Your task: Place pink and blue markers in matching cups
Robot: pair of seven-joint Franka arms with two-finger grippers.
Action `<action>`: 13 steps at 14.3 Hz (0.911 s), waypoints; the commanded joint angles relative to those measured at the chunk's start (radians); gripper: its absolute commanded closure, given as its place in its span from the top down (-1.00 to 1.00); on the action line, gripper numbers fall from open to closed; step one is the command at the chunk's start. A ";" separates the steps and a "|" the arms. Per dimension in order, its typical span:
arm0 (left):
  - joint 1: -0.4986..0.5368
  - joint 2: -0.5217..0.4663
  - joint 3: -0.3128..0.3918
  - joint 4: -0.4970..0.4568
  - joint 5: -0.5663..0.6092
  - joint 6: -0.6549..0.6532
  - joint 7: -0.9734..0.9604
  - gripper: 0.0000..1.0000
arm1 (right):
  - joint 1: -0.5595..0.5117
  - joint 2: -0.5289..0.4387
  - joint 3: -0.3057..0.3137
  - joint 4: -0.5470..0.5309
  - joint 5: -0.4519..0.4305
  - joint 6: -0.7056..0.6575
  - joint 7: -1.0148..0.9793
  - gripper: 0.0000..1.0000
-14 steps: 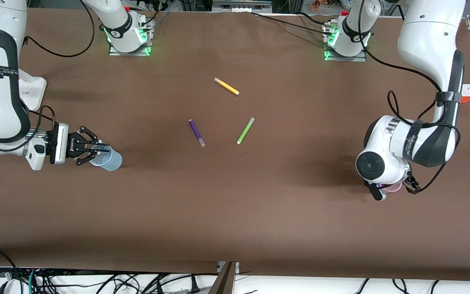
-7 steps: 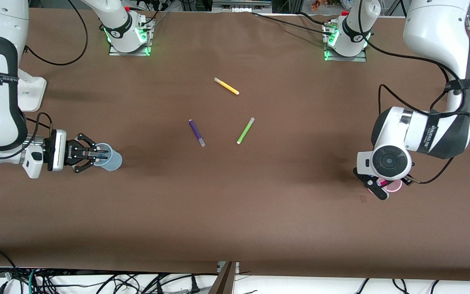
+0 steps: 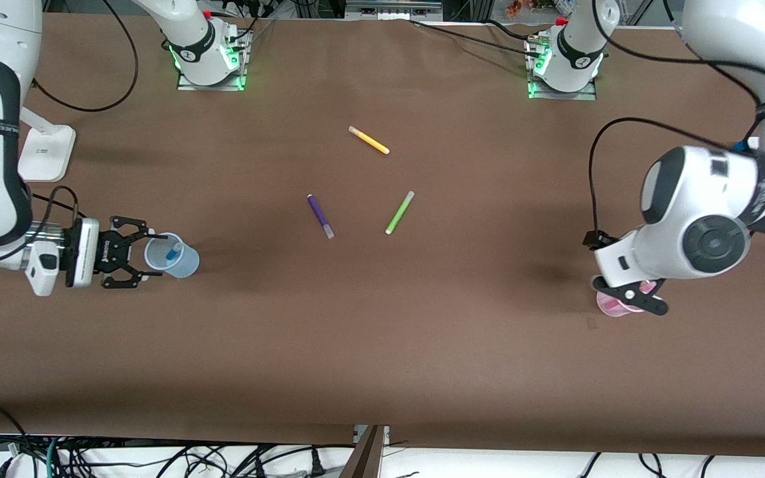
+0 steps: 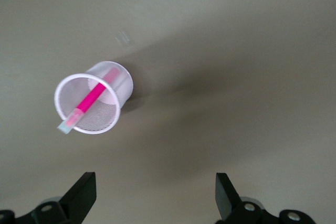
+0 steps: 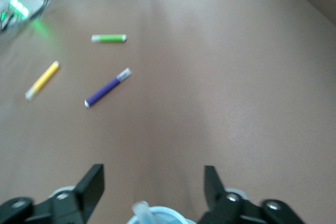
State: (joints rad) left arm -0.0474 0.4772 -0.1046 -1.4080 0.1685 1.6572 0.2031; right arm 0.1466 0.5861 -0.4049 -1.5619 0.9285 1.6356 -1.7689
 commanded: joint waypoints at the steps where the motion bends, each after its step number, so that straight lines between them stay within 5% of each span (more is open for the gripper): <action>1: 0.017 -0.094 0.011 0.076 -0.029 0.010 -0.013 1.00 | -0.016 0.004 -0.005 0.080 -0.003 -0.065 0.275 1.00; 4: 0.043 -0.086 0.013 0.170 -0.046 0.010 -0.014 1.00 | -0.024 0.003 -0.015 0.100 -0.022 -0.085 0.592 1.00; 9: 0.081 -0.189 0.009 0.094 -0.099 -0.079 -0.131 1.00 | 0.040 -0.020 -0.002 0.221 -0.331 -0.089 1.039 1.00; 11: 0.098 -0.292 0.006 -0.067 -0.106 -0.009 -0.139 1.00 | 0.065 -0.038 0.041 0.230 -0.449 -0.089 1.243 1.00; 13: 0.129 -0.499 0.005 -0.381 -0.154 0.172 -0.139 1.00 | 0.062 -0.100 0.141 0.217 -0.613 -0.089 1.453 1.00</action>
State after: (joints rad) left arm 0.0442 0.2276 -0.0919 -1.4340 0.0652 1.6734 0.0785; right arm 0.2112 0.5435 -0.3417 -1.3340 0.4469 1.5597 -0.4954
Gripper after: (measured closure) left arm 0.000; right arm 0.000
